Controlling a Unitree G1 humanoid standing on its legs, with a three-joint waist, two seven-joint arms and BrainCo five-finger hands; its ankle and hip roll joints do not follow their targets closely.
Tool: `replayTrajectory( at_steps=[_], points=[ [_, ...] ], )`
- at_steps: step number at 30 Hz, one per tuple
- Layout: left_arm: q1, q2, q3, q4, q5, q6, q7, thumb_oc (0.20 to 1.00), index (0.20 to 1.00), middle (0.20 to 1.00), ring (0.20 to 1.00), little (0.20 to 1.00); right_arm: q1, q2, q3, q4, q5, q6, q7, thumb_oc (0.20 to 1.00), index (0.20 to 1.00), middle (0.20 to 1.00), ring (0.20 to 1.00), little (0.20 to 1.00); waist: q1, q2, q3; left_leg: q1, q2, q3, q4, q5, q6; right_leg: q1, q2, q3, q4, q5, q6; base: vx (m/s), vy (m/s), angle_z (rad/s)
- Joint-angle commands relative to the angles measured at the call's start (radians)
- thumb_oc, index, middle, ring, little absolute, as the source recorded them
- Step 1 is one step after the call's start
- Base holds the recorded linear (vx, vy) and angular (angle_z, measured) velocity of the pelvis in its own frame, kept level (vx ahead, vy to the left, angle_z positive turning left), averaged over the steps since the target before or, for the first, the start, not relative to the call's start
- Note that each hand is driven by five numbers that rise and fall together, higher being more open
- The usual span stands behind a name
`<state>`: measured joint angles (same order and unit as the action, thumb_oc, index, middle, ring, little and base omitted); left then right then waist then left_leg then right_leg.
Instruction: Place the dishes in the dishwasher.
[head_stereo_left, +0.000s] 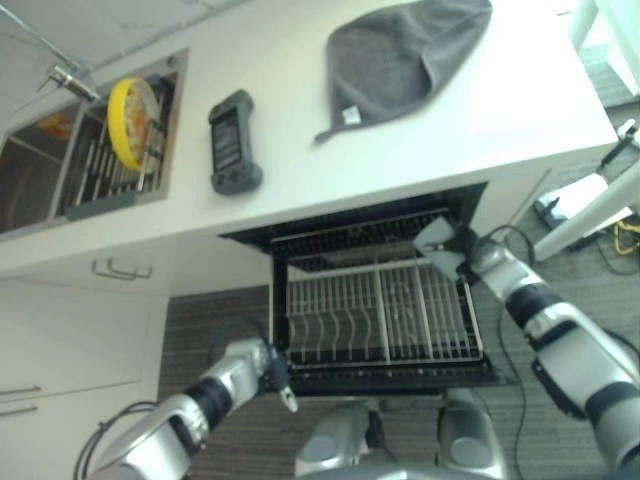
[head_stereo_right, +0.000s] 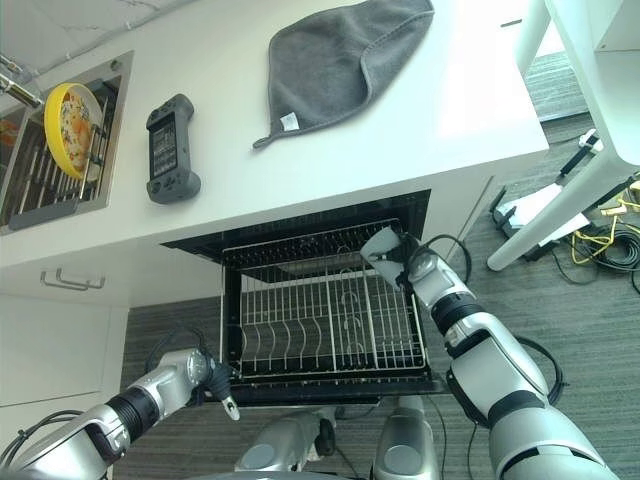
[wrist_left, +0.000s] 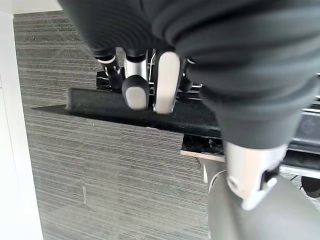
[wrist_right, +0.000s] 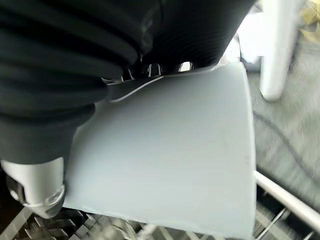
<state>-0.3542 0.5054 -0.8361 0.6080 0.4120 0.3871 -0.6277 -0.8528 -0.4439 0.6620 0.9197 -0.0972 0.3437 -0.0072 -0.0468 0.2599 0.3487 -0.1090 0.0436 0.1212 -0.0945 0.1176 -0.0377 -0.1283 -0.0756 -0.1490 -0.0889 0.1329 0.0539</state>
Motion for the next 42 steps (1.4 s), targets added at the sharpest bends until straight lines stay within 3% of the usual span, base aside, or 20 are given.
replayTrajectory(
  at_steps=[1, 5, 6, 7, 8, 9, 19, 28, 35, 42],
  points=[
    [0.162, -0.075, -0.176, 0.109, -0.083, -0.010, -0.012, 1.000, 1.000, 1.000, 1.000, 1.000, -0.056, 0.069, 0.025, 0.026, -0.126, -0.009, 0.028, 0.200, 0.200, 0.200, 0.200, 0.200, 0.042, -0.071, 0.068, -0.030, -0.007, -0.008, 0.007, -0.056, -0.042, -0.018, -0.078, 0.003, 0.033, -0.091, 0.062, -0.04, -0.033, 0.00],
    [0.157, -0.063, -0.183, 0.103, -0.086, -0.008, -0.007, 1.000, 1.000, 1.000, 1.000, 1.000, -0.070, 0.062, 0.071, 0.013, -0.225, 0.031, 0.042, 0.200, 0.200, 0.200, 0.200, 0.200, 0.047, -0.076, 0.072, -0.035, -0.004, -0.008, 0.007, -0.055, -0.042, -0.023, -0.079, 0.001, 0.033, -0.087, 0.064, -0.02, -0.021, 0.00],
    [0.154, -0.060, -0.185, 0.098, -0.088, -0.005, -0.006, 1.000, 1.000, 1.000, 1.000, 1.000, -0.071, 0.065, 0.077, 0.015, -0.206, 0.048, 0.029, 0.347, 0.347, 0.347, 0.347, 0.347, 0.048, -0.078, 0.074, -0.037, -0.003, -0.008, 0.007, -0.055, -0.041, -0.024, -0.079, 0.001, 0.032, -0.087, 0.065, 0.00, 0.000, 0.00],
    [0.152, -0.059, -0.186, 0.096, -0.090, -0.002, -0.006, 1.000, 1.000, 1.000, 1.000, 1.000, -0.070, 0.068, 0.078, 0.018, -0.200, 0.051, 0.021, 0.561, 0.561, 0.561, 0.561, 0.561, 0.049, -0.079, 0.074, -0.038, -0.003, -0.008, 0.007, -0.055, -0.041, -0.024, -0.078, 0.001, 0.031, -0.087, 0.065, 0.00, 0.000, 0.00],
    [0.152, -0.060, -0.187, 0.095, -0.091, 0.000, -0.003, 1.000, 1.000, 1.000, 1.000, 1.000, -0.070, 0.072, 0.077, 0.020, -0.189, 0.056, 0.012, 0.906, 0.906, 0.906, 0.906, 0.906, 0.049, -0.080, 0.075, -0.038, -0.003, -0.007, 0.007, -0.055, -0.040, -0.024, -0.077, 0.001, 0.031, -0.087, 0.064, 0.00, 0.000, 0.00],
    [0.151, -0.061, -0.187, 0.095, -0.090, 0.002, -0.003, 1.000, 1.000, 1.000, 1.000, 1.000, -0.069, 0.077, 0.074, 0.023, -0.170, 0.062, 0.003, 1.000, 1.000, 1.000, 1.000, 1.000, 0.049, -0.080, 0.075, -0.038, -0.003, -0.007, 0.007, -0.056, -0.039, -0.025, -0.077, 0.001, 0.031, -0.086, 0.063, 0.00, 0.000, 0.00],
    [0.139, -0.058, -0.173, 0.079, -0.070, 0.019, -0.023, 1.000, 1.000, 1.000, 1.000, 1.000, -0.068, 0.087, 0.028, 0.038, -0.013, 0.058, -0.068, 1.000, 1.000, 1.000, 1.000, 1.000, 0.055, -0.086, 0.079, -0.040, -0.001, -0.006, 0.007, -0.057, -0.037, -0.025, -0.072, 0.001, 0.032, -0.087, 0.059, 0.00, 0.000, 0.00],
    [0.141, -0.053, -0.154, 0.035, -0.058, 0.049, -0.048, 1.000, 1.000, 1.000, 1.000, 1.000, -0.063, 0.066, -0.035, -0.040, 0.215, 0.078, -0.137, 1.000, 1.000, 1.000, 1.000, 1.000, 0.043, -0.083, 0.084, -0.030, -0.005, -0.003, 0.007, -0.059, -0.037, -0.022, -0.067, 0.009, 0.038, -0.093, 0.052, 0.00, 0.000, 0.00],
    [0.158, -0.045, -0.131, -0.014, -0.049, 0.081, -0.062, 1.000, 1.000, 1.000, 1.000, 1.000, -0.054, 0.053, -0.098, -0.188, 0.365, 0.144, -0.186, 1.000, 1.000, 1.000, 1.000, 1.000, 0.026, -0.086, 0.089, -0.018, -0.007, 0.007, 0.007, -0.064, -0.037, -0.017, -0.063, 0.017, 0.043, -0.098, 0.048, 0.00, 0.011, 0.00],
    [0.184, -0.043, -0.111, -0.057, -0.033, 0.115, -0.050, 1.000, 1.000, 1.000, 1.000, 1.000, -0.018, 0.046, -0.162, -0.338, 0.326, 0.204, -0.164, 1.000, 1.000, 1.000, 1.000, 1.000, 0.008, -0.084, 0.082, -0.009, -0.010, 0.017, 0.007, -0.066, -0.032, -0.016, -0.061, 0.032, 0.047, -0.102, 0.045, 0.02, 0.048, -0.04]
  ],
)
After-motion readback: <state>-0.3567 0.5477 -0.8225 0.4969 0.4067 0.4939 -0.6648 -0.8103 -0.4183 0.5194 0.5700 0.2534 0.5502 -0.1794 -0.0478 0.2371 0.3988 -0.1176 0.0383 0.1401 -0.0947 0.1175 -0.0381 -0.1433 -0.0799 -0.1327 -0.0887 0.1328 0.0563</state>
